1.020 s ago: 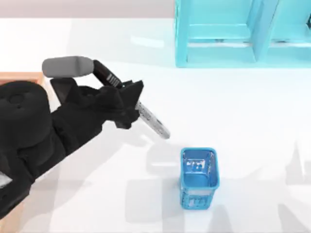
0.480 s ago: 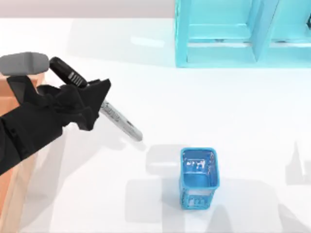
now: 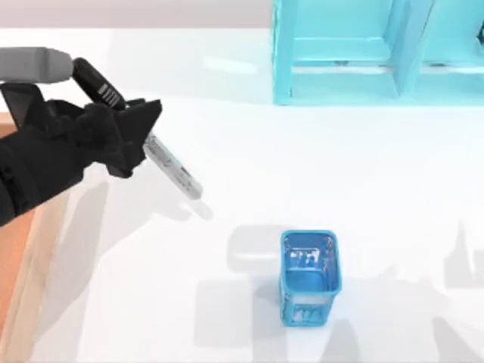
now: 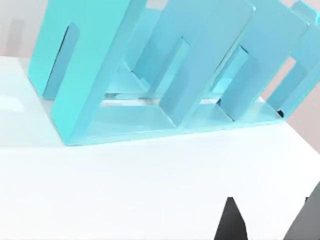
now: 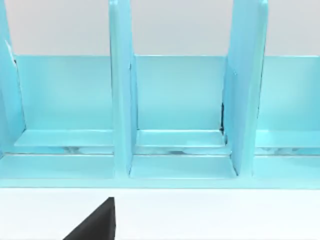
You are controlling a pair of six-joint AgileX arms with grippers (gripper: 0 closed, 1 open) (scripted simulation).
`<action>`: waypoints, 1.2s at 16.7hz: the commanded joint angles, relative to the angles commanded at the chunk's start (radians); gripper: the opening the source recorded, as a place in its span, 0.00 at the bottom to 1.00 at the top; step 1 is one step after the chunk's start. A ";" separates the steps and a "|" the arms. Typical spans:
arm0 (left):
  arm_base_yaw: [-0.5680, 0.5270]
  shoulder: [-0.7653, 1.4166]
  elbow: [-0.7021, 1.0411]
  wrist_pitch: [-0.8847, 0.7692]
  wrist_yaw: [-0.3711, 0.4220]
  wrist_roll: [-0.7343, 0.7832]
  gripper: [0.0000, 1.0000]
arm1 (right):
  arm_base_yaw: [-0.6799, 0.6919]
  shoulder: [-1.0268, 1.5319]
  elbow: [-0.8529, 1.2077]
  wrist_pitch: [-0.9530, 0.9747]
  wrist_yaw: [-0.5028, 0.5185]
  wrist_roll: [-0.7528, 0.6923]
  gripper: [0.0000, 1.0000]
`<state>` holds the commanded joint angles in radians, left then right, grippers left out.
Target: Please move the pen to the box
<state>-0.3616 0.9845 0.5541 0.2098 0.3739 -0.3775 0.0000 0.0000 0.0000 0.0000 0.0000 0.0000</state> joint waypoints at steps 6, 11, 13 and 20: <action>0.252 0.191 0.283 -0.399 0.167 0.495 0.00 | 0.000 0.000 0.000 0.000 0.000 0.000 1.00; 0.513 0.425 0.546 -0.873 0.285 1.105 0.00 | 0.000 0.000 0.000 0.000 0.000 0.000 1.00; 0.615 0.518 0.646 -1.073 0.328 1.367 0.00 | 0.000 0.000 0.000 0.000 0.000 0.000 1.00; 0.906 0.777 0.927 -1.689 0.504 2.172 0.00 | 0.000 0.000 0.000 0.000 0.000 0.000 1.00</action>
<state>0.5448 1.7612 1.4815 -1.4795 0.8781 1.7942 0.0000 0.0000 0.0000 0.0000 0.0000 0.0000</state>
